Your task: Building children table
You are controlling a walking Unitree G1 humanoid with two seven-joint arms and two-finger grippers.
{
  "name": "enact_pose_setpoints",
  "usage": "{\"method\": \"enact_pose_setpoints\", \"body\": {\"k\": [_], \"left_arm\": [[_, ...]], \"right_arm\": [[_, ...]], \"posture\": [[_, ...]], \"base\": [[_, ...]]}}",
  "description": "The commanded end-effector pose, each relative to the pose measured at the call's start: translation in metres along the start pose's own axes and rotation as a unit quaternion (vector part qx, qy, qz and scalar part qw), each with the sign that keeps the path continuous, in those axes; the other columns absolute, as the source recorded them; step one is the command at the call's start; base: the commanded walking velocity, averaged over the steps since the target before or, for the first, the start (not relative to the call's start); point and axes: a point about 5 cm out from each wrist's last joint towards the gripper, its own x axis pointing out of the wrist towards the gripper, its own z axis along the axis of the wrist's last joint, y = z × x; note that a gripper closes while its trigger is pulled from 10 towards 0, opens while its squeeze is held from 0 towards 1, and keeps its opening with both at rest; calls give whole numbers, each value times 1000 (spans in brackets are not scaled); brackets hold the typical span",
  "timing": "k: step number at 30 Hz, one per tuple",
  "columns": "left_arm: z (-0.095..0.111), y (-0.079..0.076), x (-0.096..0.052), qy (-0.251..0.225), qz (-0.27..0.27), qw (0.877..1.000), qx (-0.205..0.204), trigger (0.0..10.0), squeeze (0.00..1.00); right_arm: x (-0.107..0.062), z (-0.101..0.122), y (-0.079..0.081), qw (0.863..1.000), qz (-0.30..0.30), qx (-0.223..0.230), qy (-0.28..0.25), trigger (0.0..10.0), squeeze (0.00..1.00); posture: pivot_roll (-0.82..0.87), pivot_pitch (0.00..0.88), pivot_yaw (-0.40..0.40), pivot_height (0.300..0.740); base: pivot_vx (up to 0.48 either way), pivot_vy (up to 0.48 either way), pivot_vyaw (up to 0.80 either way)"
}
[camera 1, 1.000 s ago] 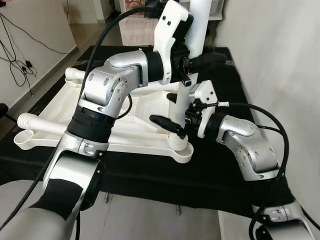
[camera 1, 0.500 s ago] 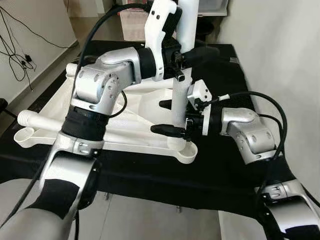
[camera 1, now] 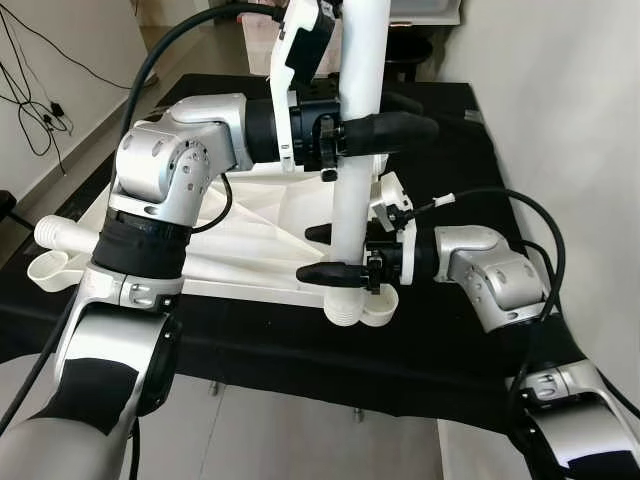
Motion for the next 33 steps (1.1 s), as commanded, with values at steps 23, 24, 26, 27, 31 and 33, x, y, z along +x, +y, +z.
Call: {"method": "enact_pose_setpoints", "body": {"k": [23,24,26,27,31,33], "left_arm": [[23,6,30,-130,10,991,14,10000,1000],[28,10,14,-140,28,990,16,10000,1000],[32,13,1,-147,42,988,19,10000,1000],[32,13,1,-147,42,988,19,10000,1000],[49,8,-61,-164,93,981,37,10000,1000],[53,-2,-102,-167,153,973,55,10000,1000]], "right_arm": [[42,18,17,997,0,-29,-78,0,0],[39,19,14,996,-15,-30,-83,0,0],[37,20,10,995,-31,-30,-88,0,0],[37,20,10,995,-31,-30,-88,0,0],[28,24,-1,991,-77,-27,-102,0,0],[16,26,-11,985,-126,-25,-112,0,0]], "posture": [[-20,102,14,740],[-20,100,15,740],[-20,99,14,740],[-20,99,14,740],[-24,93,13,740],[-17,96,4,740]], "base": [[0,0,0],[0,0,0],[0,0,0],[0,0,0],[0,0,0],[0,0,0]]}}
